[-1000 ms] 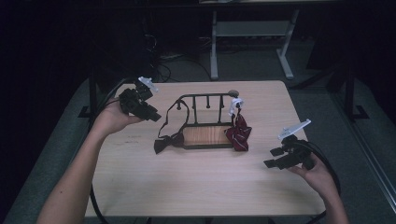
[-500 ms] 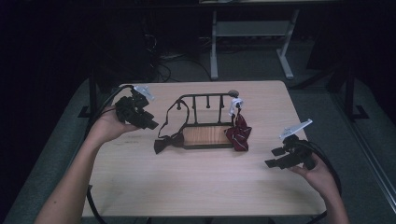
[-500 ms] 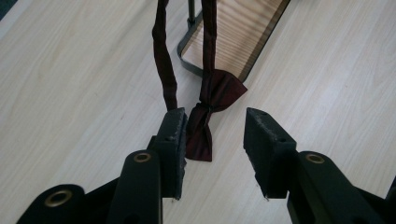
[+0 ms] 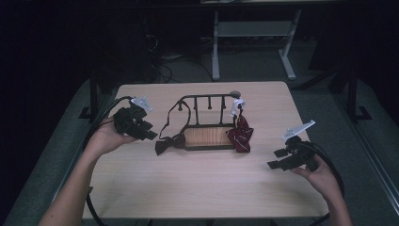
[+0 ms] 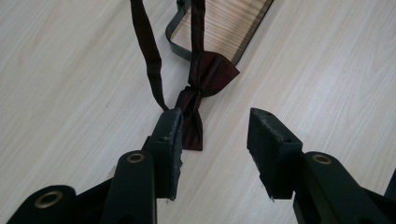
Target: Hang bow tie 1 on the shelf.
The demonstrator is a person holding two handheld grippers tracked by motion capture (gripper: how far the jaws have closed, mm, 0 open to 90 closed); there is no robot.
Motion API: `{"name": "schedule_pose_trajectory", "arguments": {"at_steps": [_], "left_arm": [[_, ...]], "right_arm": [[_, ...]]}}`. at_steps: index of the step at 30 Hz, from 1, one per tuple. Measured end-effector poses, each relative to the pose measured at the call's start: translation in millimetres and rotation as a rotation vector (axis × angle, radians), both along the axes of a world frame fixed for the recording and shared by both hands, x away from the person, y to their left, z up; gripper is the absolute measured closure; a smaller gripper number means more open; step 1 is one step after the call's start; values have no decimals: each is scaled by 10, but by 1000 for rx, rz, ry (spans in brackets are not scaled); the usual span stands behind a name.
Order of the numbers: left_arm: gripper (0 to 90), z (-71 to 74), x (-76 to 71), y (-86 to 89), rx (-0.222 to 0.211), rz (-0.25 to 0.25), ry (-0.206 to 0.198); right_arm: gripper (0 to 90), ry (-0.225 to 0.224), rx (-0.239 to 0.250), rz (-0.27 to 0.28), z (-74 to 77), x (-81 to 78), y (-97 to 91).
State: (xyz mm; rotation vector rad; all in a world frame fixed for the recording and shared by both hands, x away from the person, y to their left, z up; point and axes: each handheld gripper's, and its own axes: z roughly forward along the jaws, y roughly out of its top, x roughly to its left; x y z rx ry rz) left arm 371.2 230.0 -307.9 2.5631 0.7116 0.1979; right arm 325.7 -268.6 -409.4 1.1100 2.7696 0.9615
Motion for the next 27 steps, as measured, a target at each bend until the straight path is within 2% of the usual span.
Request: {"name": "schedule_pose_trajectory", "arguments": {"at_steps": [13,27], "left_arm": [[524,-169,-150,87,-5,-1,-2],[503,-401,-312,188,-37,13,-5]], "right_arm": [[368,6,-4,-1,-17,5,8],[363,12,-5,1,-43,20,11]]}}
